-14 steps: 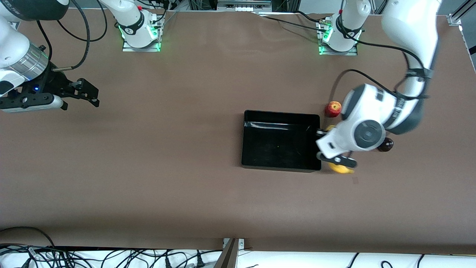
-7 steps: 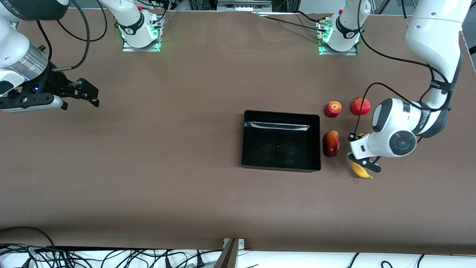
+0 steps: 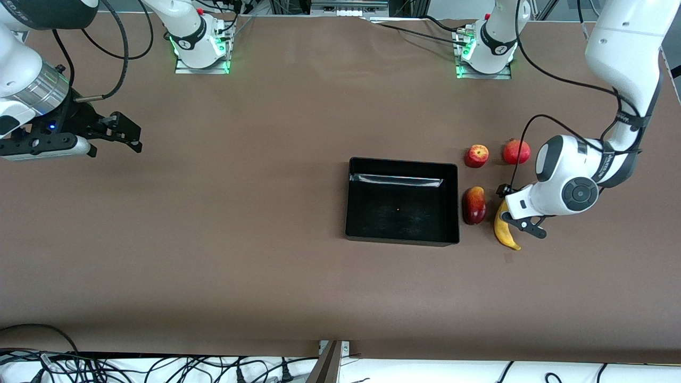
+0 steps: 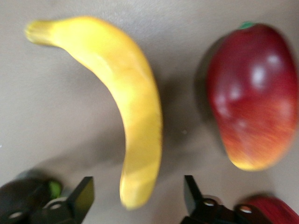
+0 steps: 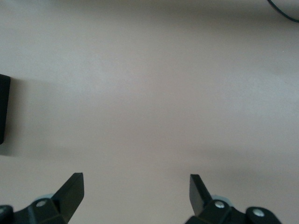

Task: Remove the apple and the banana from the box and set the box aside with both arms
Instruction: 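Lift the banana out and carry it beside the mango, then open the left gripper to release the banana and raise it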

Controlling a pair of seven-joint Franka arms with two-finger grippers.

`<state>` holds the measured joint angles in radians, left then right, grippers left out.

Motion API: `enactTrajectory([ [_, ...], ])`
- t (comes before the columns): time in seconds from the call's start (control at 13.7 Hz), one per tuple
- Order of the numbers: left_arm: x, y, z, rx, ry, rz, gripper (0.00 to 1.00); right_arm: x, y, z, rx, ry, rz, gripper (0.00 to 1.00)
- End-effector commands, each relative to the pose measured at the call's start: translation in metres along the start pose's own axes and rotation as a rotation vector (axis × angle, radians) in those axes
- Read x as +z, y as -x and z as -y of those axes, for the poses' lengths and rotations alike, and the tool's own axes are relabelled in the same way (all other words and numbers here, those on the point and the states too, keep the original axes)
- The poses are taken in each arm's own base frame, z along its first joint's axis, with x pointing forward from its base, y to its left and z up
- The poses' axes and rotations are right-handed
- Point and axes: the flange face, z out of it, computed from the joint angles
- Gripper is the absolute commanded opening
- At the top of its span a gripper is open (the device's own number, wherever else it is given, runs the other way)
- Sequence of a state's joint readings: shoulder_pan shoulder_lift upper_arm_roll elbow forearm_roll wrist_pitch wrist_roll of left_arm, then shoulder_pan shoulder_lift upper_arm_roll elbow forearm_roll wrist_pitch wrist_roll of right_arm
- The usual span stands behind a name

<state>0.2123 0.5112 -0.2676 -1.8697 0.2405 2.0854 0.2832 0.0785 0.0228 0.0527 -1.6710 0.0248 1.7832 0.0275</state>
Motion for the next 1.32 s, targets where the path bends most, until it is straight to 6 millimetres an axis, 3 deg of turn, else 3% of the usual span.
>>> enactTrajectory([
  [0.0, -0.081, 0.015, -0.010, 0.021, -0.061, 0.007, 1.00, -0.005, 0.001, -0.001, -0.003, 0.008, 0.002, 1.00],
  [0.29, -0.170, 0.025, -0.002, -0.037, -0.058, 0.030, 1.00, -0.006, 0.001, -0.001, -0.003, 0.009, -0.001, 1.00],
  [0.44, -0.215, 0.032, -0.008, -0.041, -0.065, 0.021, 1.00, -0.006, 0.001, 0.000, -0.003, 0.009, -0.001, 1.00],
  [0.58, -0.262, 0.046, -0.027, -0.049, -0.055, -0.032, 1.00, -0.006, 0.001, 0.000, -0.003, 0.009, -0.003, 1.00],
  [0.66, -0.279, 0.052, -0.040, -0.066, -0.046, -0.062, 1.00, -0.006, 0.001, 0.001, -0.004, 0.009, -0.001, 1.00],
  [0.73, -0.293, 0.064, -0.039, -0.111, -0.015, -0.097, 1.00, -0.006, 0.001, 0.001, -0.004, 0.009, -0.001, 1.00],
  [0.95, -0.320, 0.093, -0.043, -0.283, 0.026, -0.161, 1.00, -0.006, 0.001, 0.001, -0.004, 0.009, -0.001, 1.00],
  [1.1, -0.323, 0.108, -0.056, -0.325, -0.007, -0.210, 1.00, -0.006, 0.001, 0.001, -0.004, 0.009, -0.001, 1.00],
  [1.24, -0.310, 0.119, -0.053, -0.344, 0.001, -0.249, 1.00, -0.006, 0.001, 0.001, -0.004, 0.009, -0.003, 1.00],
])
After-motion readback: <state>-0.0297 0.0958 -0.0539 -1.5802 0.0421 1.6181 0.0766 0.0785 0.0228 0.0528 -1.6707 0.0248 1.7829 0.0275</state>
